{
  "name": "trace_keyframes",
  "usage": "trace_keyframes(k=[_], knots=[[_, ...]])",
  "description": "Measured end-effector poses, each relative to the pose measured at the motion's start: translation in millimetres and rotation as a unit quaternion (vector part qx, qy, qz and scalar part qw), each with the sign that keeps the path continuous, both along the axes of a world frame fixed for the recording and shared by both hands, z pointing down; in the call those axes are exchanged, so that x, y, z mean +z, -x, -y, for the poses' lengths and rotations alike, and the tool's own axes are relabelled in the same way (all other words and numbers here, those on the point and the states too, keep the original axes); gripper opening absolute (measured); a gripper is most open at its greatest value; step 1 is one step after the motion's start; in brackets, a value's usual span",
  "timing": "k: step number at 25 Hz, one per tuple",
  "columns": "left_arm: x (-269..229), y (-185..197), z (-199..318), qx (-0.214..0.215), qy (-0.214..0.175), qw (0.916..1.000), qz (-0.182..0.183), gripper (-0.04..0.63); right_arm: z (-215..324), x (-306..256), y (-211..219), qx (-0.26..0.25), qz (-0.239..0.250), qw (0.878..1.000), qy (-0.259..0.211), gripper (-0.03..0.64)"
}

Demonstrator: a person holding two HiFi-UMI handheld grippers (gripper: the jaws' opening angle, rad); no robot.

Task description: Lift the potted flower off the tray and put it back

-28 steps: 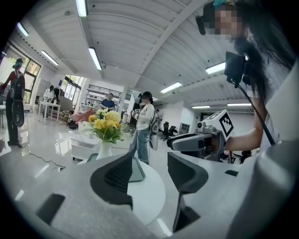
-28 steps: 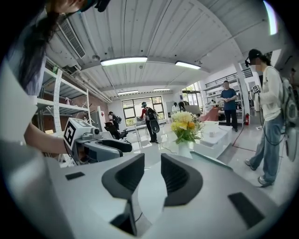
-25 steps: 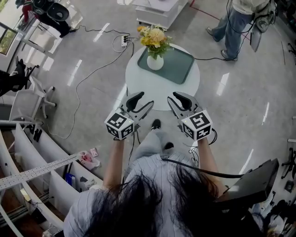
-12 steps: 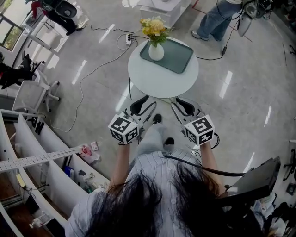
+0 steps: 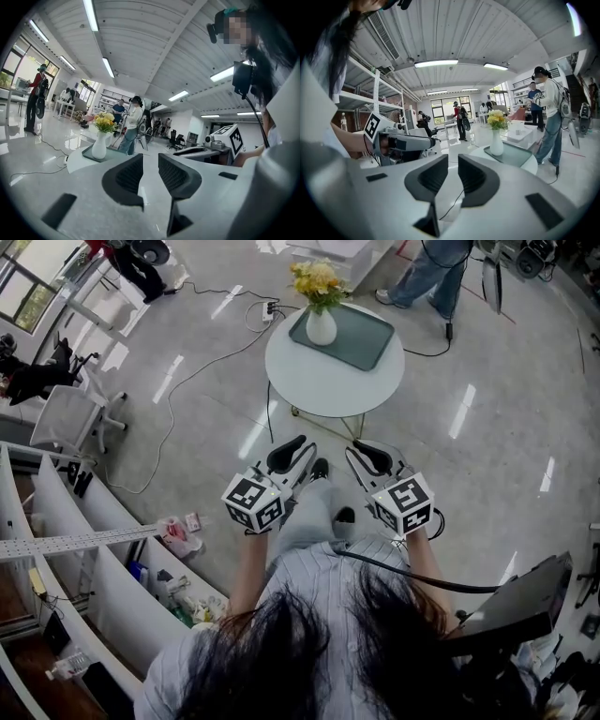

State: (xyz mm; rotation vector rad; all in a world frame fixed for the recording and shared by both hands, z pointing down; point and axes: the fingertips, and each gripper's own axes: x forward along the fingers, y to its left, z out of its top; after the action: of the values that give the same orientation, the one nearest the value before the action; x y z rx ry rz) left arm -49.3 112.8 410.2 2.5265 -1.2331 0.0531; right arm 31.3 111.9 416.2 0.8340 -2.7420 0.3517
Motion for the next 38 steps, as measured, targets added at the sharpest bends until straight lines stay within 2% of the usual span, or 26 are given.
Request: trace_keyframes(k=[12,23,38], knots=[[9,-14,-29,-0.006,0.009,0.9999,0.006,0.077,-29,1,-5,-0.012,-0.012,1.0,-0.011,0.063],[9,-19,-35,0.004,0.01,0.9998,0.014,0.072,-28,2,-4,-0.009,-0.018,0.999,-0.025,0.055],[8,-6,-22,0.002,0.009,0.9999,0.01,0.072,-16,1,12,-0.019,-0.026,0.999,-0.031,0.055]])
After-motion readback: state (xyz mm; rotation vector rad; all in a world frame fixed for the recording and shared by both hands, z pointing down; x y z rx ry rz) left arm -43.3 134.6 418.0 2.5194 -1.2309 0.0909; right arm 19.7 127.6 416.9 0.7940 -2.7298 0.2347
